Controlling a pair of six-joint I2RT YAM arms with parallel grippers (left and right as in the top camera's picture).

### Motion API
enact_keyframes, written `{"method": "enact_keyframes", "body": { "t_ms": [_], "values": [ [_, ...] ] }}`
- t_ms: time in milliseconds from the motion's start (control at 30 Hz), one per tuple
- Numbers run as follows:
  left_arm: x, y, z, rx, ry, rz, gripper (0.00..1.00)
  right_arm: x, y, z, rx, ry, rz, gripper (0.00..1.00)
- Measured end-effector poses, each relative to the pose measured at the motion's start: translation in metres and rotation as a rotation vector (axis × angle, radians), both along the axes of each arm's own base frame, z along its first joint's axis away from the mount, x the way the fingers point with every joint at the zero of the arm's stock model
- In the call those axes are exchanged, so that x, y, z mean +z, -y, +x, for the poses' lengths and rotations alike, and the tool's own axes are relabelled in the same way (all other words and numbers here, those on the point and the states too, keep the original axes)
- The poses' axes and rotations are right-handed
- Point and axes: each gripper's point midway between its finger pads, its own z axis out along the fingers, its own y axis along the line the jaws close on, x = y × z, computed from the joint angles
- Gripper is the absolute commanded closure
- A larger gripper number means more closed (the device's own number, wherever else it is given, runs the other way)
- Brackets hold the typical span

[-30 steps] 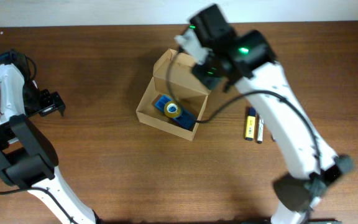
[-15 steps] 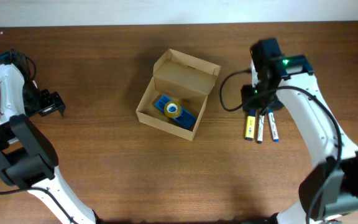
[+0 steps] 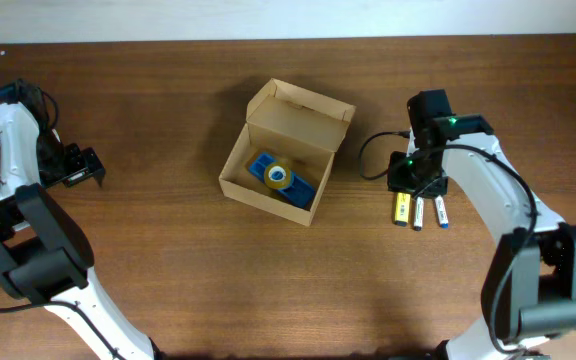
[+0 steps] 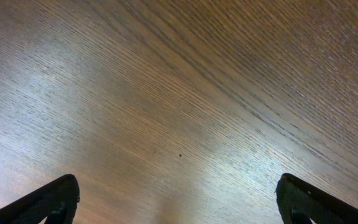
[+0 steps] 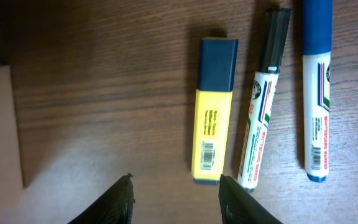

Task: Pack container
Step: 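Move the right gripper to the yellow highlighter and grasp it, then carry the highlighter into the box and lower it upright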

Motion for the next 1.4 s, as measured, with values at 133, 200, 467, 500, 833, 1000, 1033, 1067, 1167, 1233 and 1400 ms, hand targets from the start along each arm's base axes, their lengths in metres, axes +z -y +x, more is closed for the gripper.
{"method": "enact_keyframes", "body": {
  "t_ms": [133, 200, 467, 500, 833, 1000, 1033, 1067, 1167, 1233, 1400],
  "values": [
    [0.0, 0.0, 0.0, 0.0, 0.0, 0.0, 0.0, -0.019, 0.005, 0.001, -0.022, -0.042, -0.032, 0.55],
    [0.0, 0.0, 0.0, 0.0, 0.0, 0.0, 0.0, -0.03, 0.007, 0.001, -0.029, -0.064, -0.043, 0.55],
    [0.0, 0.0, 0.0, 0.0, 0.0, 0.0, 0.0, -0.052, 0.016, 0.002, -0.069, -0.109, -0.051, 0.55],
    [0.0, 0.0, 0.0, 0.0, 0.0, 0.0, 0.0, -0.054, 0.018, 0.002, -0.075, -0.11, -0.053, 0.55],
    [0.0, 0.0, 0.0, 0.0, 0.0, 0.0, 0.0, -0.069, 0.021, 0.002, -0.083, -0.139, -0.058, 0.87],
    [0.0, 0.0, 0.0, 0.0, 0.0, 0.0, 0.0, -0.068, 0.02, 0.003, -0.081, -0.141, -0.055, 0.96],
    [0.0, 0.0, 0.0, 0.0, 0.0, 0.0, 0.0, -0.068, 0.02, 0.003, -0.076, -0.142, -0.054, 0.96],
    [0.0, 0.0, 0.0, 0.0, 0.0, 0.0, 0.0, -0.067, 0.019, 0.003, -0.063, -0.142, -0.051, 0.96],
    [0.0, 0.0, 0.0, 0.0, 0.0, 0.0, 0.0, -0.065, 0.017, 0.004, -0.014, -0.154, -0.04, 0.96],
    [0.0, 0.0, 0.0, 0.0, 0.0, 0.0, 0.0, -0.06, 0.013, 0.005, 0.031, -0.159, -0.018, 0.96],
    [0.0, 0.0, 0.0, 0.0, 0.0, -0.001, 0.0, -0.004, 0.001, 0.037, 0.154, -0.053, 0.034, 0.96]
  ]
}}
